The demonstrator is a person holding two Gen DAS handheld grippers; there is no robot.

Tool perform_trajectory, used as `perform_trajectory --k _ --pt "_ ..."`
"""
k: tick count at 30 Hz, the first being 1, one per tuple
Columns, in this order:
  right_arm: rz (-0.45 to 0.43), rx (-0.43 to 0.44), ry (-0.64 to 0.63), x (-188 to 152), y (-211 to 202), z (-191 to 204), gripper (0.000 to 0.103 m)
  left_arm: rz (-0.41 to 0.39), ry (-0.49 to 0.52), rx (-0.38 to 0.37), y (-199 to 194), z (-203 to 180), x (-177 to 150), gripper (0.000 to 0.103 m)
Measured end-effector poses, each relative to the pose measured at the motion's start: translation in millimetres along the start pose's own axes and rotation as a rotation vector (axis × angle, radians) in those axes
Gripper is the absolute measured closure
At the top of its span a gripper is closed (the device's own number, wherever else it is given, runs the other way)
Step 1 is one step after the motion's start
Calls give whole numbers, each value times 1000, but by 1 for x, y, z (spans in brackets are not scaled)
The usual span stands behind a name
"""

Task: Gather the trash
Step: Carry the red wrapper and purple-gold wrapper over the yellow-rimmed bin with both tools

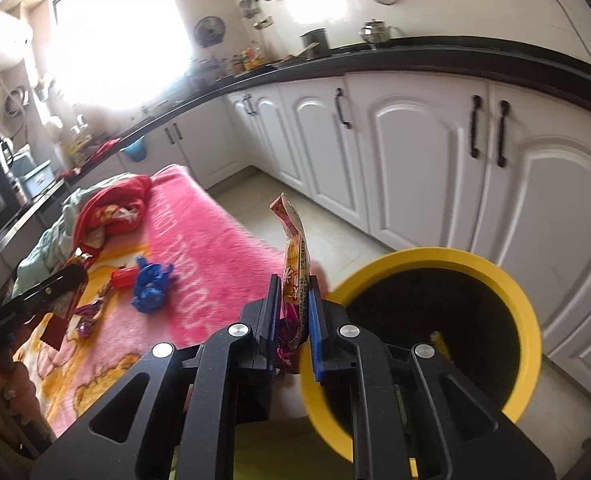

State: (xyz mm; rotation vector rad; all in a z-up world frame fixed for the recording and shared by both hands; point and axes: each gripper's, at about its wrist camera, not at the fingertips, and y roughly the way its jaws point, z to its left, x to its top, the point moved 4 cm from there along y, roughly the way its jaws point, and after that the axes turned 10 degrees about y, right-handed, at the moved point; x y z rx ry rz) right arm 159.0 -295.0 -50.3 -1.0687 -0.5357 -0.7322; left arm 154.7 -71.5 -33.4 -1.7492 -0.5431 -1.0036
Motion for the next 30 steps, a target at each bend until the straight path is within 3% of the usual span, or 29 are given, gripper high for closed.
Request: perform_trajectory --k 14,30 --pt "-33 -90 117 -1 -12 -69 90 64 86 -85 47 -53 2 100" --pt "-22 -181 174 -13 -5 -112 90 159 229 -196 107 -121 -15 99"
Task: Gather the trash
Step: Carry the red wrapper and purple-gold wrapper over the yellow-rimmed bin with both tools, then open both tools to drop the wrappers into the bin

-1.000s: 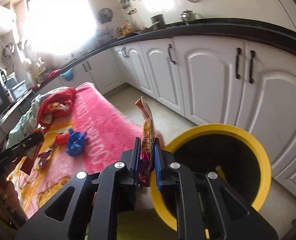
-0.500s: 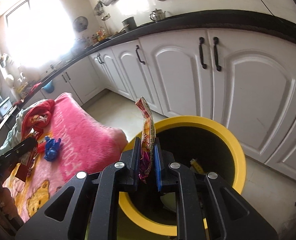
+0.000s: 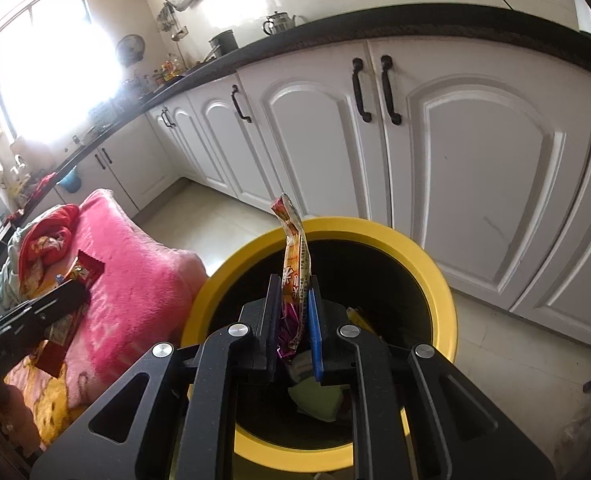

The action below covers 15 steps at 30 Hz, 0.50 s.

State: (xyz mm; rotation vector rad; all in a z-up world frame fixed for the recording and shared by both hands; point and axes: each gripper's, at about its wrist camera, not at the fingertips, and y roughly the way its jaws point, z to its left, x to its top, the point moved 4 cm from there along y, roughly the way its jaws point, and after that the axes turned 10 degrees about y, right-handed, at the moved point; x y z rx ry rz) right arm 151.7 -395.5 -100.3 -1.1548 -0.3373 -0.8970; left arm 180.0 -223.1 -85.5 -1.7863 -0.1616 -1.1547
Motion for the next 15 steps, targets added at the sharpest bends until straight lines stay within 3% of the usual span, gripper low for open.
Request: perform_trajectory --k 15 --pt "62 -26 81 -10 21 -31 89 82 35 -56 61 -15 -3 98"
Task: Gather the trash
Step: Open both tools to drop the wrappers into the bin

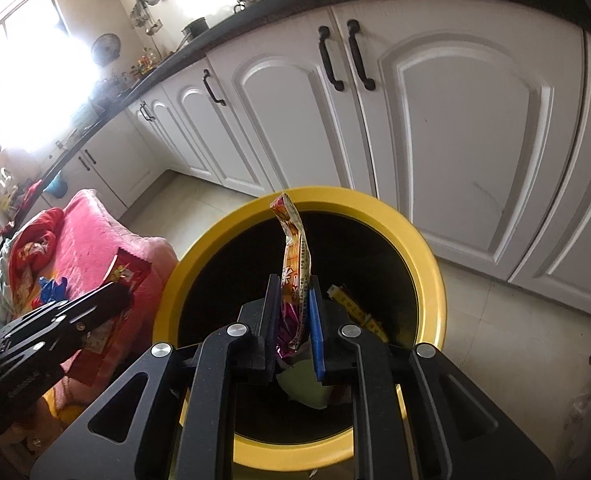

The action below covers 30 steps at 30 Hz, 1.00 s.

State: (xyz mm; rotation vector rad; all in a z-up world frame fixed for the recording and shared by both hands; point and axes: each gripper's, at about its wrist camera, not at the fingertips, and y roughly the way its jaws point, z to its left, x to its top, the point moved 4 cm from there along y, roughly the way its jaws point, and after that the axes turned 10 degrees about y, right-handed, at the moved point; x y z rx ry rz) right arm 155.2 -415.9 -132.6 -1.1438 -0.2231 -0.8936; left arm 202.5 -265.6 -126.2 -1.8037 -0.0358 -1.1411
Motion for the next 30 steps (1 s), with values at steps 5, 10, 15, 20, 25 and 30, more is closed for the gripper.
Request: perform_trajectory --k 5,10,15,20,25,30 --pt "12 1 27 -1 3 -7 88 40 -23 -16 16 5 -7 98" --pt "22 0 50 0 6 -13 86 58 -27 -22 24 5 -8 92" --pt "21 2 77 0 6 -18 85 61 -21 1 25 6 -10 82" --pt "20 3 93 1 6 -21 84 59 -29 7 23 8 -10 71" --pt "15 3 97 2 5 -20 75 47 -41 14 17 11 -11 57" --pt "3 1 100 4 2 -21 68 37 -59 27 10 14 -10 47"
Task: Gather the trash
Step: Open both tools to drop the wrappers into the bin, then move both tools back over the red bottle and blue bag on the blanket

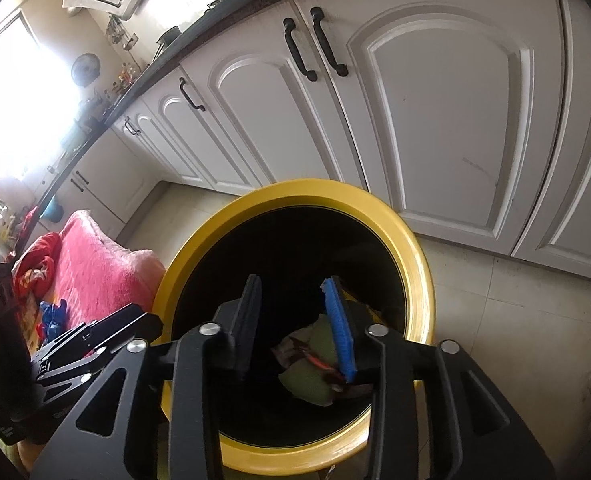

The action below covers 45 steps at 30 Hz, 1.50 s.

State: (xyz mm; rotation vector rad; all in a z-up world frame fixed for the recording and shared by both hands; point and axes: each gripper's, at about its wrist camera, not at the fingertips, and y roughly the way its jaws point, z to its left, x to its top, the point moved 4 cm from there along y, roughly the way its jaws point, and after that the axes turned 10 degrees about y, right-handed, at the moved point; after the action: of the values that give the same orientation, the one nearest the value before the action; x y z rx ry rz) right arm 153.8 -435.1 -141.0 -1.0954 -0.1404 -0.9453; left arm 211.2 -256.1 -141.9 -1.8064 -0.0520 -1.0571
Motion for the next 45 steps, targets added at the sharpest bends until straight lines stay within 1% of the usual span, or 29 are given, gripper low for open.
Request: perform_trajectory --k 1,2,5,6,7,10,11,16,20,22,28,35,37,42,45 --pt "-3 -2 1 0 -1 0 66 -3 -4 5 -2 1 0 42" --pt "-7 -4 0 0 -1 0 65 -4 -6 10 -3 2 0 40" --pt "-23 -10 -3 2 -5 1 59 -13 -9 29 -10 4 -1 35" --pt "-27 -13 -5 3 -5 2 57 -16 -11 35 -13 6 -2 31" --pt "-32 -14 -7 3 -6 2 56 -20 -14 41 -16 7 -3 22" --pt "-48 -19 -13 4 -9 4 50 -35 -32 49 -26 13 -4 12" --pt "-52 -20 -16 4 -10 5 49 -38 -37 52 -29 15 -4 11" --pt "-66 -20 -26 5 -14 9 45 -58 -54 95 -46 25 -5 11" --pt "-85 -17 -42 6 -18 15 44 -82 -54 129 -61 32 -7 11" --pt "-96 -13 -55 6 -21 19 44 -95 -54 161 -70 37 -9 11" --pt "-121 6 -111 4 -30 37 44 -132 -65 216 -92 49 -13 11" --pt "-169 48 -222 -1 -46 72 44 -187 -89 273 -120 66 -17 11" --pt "-184 58 -255 -4 -50 82 36 -202 -99 290 -128 71 -19 11" --pt "-196 78 -340 -14 -56 106 35 -242 -122 337 -150 86 -23 11" --pt "-198 92 -381 -20 -58 121 32 -259 -144 363 -162 95 -27 11"
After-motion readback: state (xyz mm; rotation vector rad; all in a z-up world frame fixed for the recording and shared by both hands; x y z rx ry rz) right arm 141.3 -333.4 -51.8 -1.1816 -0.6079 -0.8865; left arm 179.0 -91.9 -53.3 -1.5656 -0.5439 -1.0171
